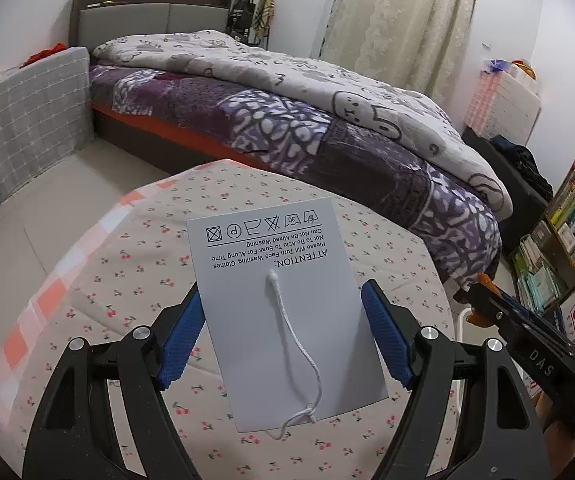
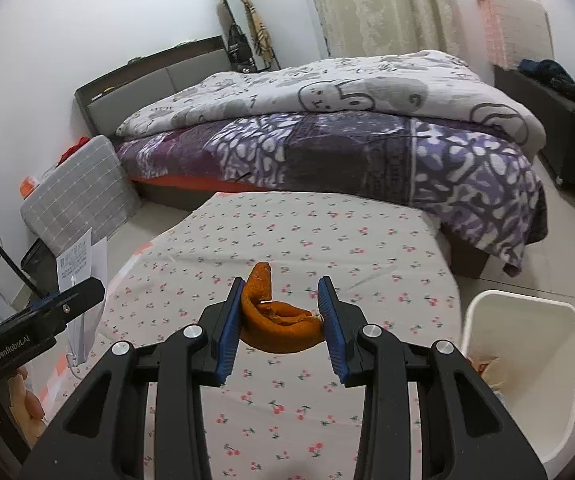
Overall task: Collect trash
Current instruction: 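Carry the tag card and orange peel over the bin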
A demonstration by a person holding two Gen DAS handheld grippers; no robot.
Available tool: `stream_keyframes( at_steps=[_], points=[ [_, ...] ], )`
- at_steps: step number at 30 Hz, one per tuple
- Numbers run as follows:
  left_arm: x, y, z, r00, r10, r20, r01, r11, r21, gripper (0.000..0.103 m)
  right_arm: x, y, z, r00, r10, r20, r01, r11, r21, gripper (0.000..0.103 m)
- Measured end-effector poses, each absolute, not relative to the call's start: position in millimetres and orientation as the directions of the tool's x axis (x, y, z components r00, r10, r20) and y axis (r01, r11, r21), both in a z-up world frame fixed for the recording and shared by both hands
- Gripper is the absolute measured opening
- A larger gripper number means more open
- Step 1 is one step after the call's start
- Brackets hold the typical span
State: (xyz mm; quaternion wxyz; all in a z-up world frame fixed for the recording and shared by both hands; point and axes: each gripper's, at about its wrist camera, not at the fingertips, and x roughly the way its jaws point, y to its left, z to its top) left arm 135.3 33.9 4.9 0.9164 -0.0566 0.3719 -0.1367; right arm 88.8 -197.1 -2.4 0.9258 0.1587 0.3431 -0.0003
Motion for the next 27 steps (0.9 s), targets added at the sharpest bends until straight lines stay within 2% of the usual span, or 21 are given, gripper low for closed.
stream_keyframes(
  at_steps=[15, 27],
  points=[
    [128, -2, -2, 0.663, -0.324, -0.675, 0.267, 0.945, -0.191, 0.074, 71, -237, -1, 0.768, 0.057, -0.638, 0.19, 0.931, 0.312, 0.037],
    [123, -32, -7, 0.64, -0.354, -0.682, 0.313, 0.931, -0.188, 0.074, 56, -289, -10, 0.732, -0.007, -0.681, 0.329, 0.879, 0.344, 0.037]
  ],
)
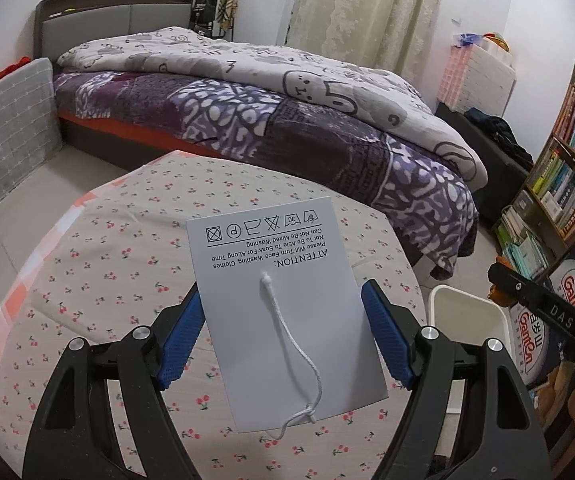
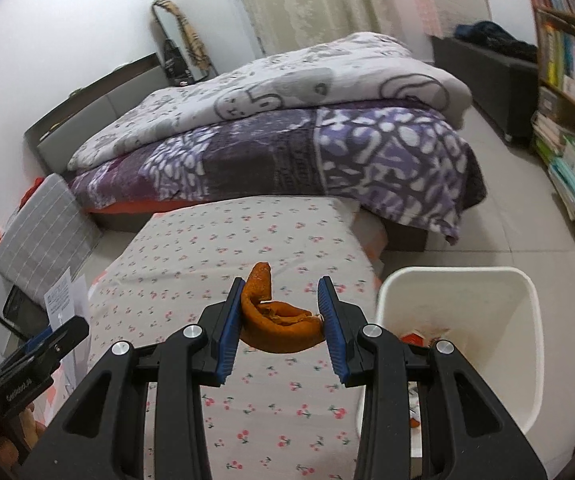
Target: Collect trash
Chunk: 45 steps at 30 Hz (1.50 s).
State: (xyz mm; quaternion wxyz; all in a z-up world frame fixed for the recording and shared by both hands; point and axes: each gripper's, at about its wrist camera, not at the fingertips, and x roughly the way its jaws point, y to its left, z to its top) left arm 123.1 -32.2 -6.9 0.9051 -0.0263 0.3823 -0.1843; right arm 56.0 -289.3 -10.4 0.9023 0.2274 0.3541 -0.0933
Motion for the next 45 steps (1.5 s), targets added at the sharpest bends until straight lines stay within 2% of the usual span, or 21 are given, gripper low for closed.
stream_keyframes(
  at_steps=[10, 13, 15, 18, 29, 35, 37, 39, 40, 45],
  points=[
    [112, -75, -12, 0.598, -0.408, -0.69, 0.386, 0.901, -0.197, 0.074, 27, -344, -6, 0.727, -0.07, -0.683, 0.44, 0.811, 0.385, 0.042],
    [107, -93, -14, 0.577, -0.43, -0.694, 0.414, 0.887, -0.205, 0.074, 17, -359, -3, 0.727, -0.092, -0.681, 0.47, 0.789, 0.395, 0.055],
    [103, -106, -16, 0.562, -0.445, -0.697, 0.436, 0.876, -0.208, 0.074, 8, -370, 0, 0.727, -0.122, -0.676, 0.494, 0.776, 0.391, 0.069],
    [96, -124, -20, 0.542, -0.461, -0.703, 0.461, 0.862, -0.21, 0.074, -7, -387, 4, 0.725, -0.155, -0.671, 0.522, 0.76, 0.388, 0.077],
    [63, -213, -39, 0.454, -0.516, -0.726, 0.583, 0.789, -0.195, 0.075, -48, -443, 6, 0.717, -0.189, -0.671, 0.585, 0.686, 0.433, 0.081],
    [55, -259, -48, 0.379, -0.57, -0.729, 0.612, 0.745, -0.264, 0.077, -70, -464, 17, 0.72, -0.246, -0.649, 0.623, 0.642, 0.448, 0.082],
    [51, -266, -44, 0.37, -0.583, -0.724, 0.618, 0.736, -0.277, 0.081, -77, -465, 24, 0.705, -0.298, -0.644, 0.647, 0.641, 0.412, 0.082],
    [47, -267, -38, 0.365, -0.594, -0.717, 0.617, 0.731, -0.291, 0.085, -84, -462, 31, 0.695, -0.336, -0.636, 0.659, 0.652, 0.376, 0.091],
    [44, -265, -34, 0.369, -0.599, -0.711, 0.619, 0.729, -0.293, 0.087, -89, -456, 36, 0.69, -0.369, -0.623, 0.666, 0.66, 0.346, 0.092],
    [27, -239, -14, 0.435, -0.577, -0.691, 0.629, 0.744, -0.225, 0.093, -108, -428, 51, 0.667, -0.464, -0.583, 0.688, 0.683, 0.243, 0.096]
  ],
)
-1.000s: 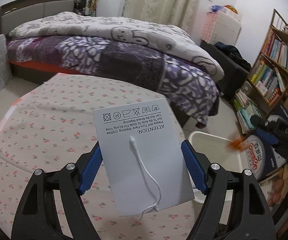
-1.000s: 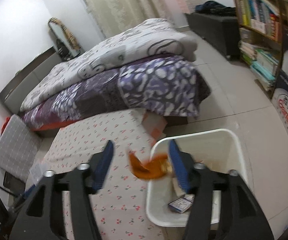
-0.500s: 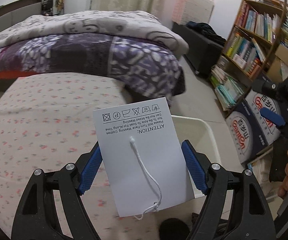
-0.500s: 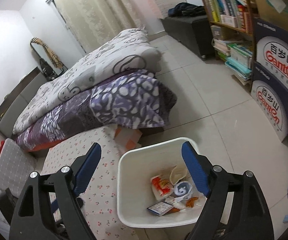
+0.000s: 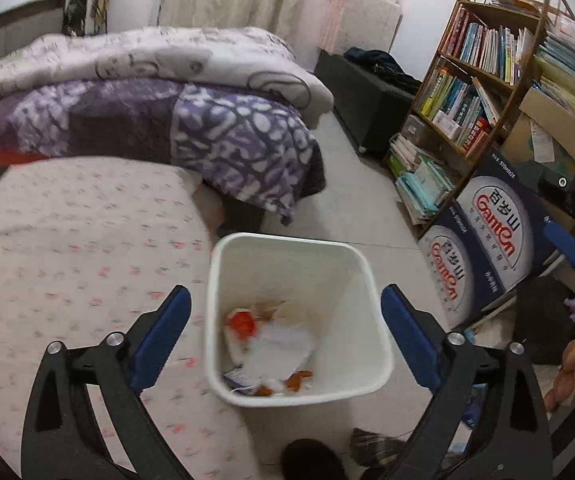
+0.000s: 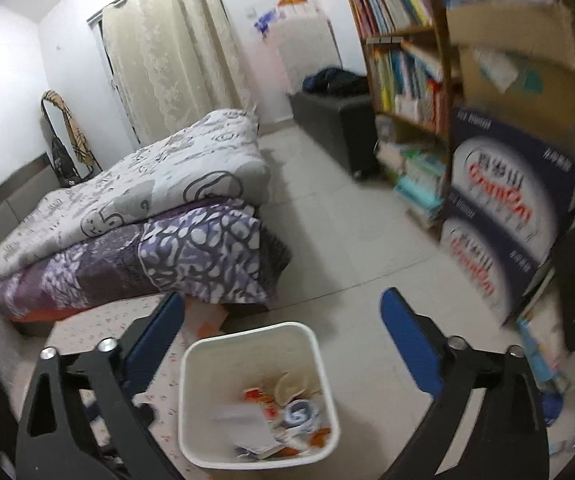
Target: Collect trash
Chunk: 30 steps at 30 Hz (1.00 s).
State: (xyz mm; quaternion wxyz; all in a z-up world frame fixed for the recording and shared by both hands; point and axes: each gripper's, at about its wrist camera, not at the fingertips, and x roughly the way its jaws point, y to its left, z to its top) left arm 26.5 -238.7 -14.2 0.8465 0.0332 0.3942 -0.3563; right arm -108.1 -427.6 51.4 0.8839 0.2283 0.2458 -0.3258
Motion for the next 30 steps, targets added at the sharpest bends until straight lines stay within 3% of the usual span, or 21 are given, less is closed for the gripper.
stream_keyframes(
  at_steps=[5, 10, 12, 15, 19, 27, 30],
  points=[
    [5, -183, 12, 0.591, -0.509, -0.626, 0.582, 0.806, -0.106, 0.096, -125, -374, 60, 0.662, -0.524, -0.536, 0.683, 0.716, 0.144, 0.096],
    [-54, -120, 54, 0.804, -0.468, -0.366, 0.52, 0.852, 0.052, 0.096, -143, -306, 62, 0.687, -0.584, -0.434, 0.66, 0.75, 0.036, 0.096],
    [-66, -106, 55, 0.836, -0.449, -0.314, 0.498, 0.862, 0.093, 0.096, -145, -283, 58, 0.712, -0.577, -0.4, 0.635, 0.773, 0.016, 0.096],
    [-57, -96, 38, 0.806, -0.372, -0.46, 0.472, 0.874, 0.119, 0.096, -135, -265, 46, 0.75, -0.495, -0.438, 0.568, 0.822, 0.043, 0.096],
    [-47, -72, 25, 0.821, -0.321, -0.472, 0.396, 0.916, 0.065, 0.096, -119, -249, 31, 0.766, -0.423, -0.484, 0.513, 0.856, 0.065, 0.096],
    [-28, -37, 22, 0.789, -0.333, -0.516, 0.356, 0.933, -0.058, 0.096, -103, -221, 23, 0.782, -0.377, -0.497, 0.469, 0.88, 0.071, 0.096],
    [-28, -30, 22, 0.804, -0.303, -0.511, 0.331, 0.943, -0.039, 0.096, -97, -218, 22, 0.786, -0.365, -0.499, 0.463, 0.882, 0.085, 0.096]
  ],
)
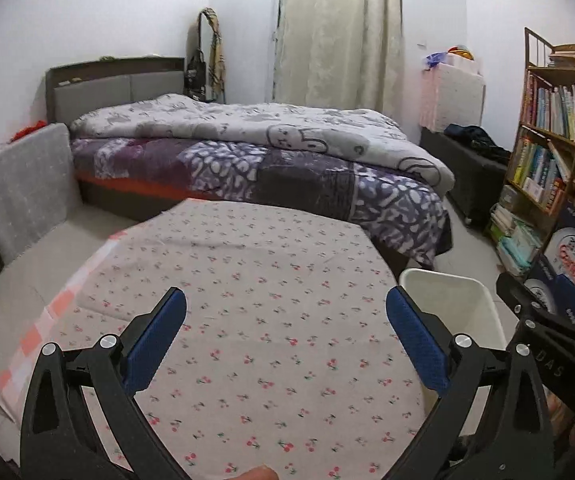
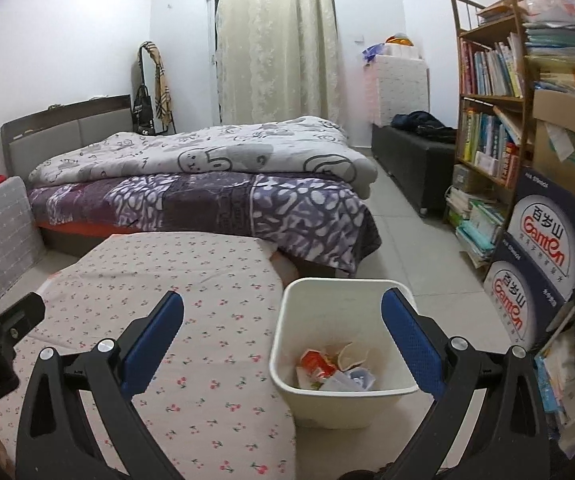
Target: Collect trash
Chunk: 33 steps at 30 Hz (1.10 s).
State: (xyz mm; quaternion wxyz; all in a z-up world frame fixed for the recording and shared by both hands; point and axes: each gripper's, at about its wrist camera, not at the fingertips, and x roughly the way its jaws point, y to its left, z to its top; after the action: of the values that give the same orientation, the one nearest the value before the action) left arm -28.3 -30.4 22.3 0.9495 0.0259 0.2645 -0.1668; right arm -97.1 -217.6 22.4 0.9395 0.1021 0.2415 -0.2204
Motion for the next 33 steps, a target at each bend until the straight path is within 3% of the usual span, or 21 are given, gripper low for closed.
stream_keyframes(
  at_steps=[11, 33],
  points=[
    [-32, -20, 25, 0.85, -0.232, -0.473, 0.267, 0.964, 0.007, 0.096, -91, -212, 20, 0.796, -0.336, -0.504, 0.445, 0.888, 0.111, 0.096],
    [-30, -18, 24, 0.84, -0.238, -0.487, 0.265, 0.964, -0.013, 0.096, -91, -213, 18, 0.792, -0.327, -0.516, 0.437, 0.894, 0.105, 0.096]
  ],
)
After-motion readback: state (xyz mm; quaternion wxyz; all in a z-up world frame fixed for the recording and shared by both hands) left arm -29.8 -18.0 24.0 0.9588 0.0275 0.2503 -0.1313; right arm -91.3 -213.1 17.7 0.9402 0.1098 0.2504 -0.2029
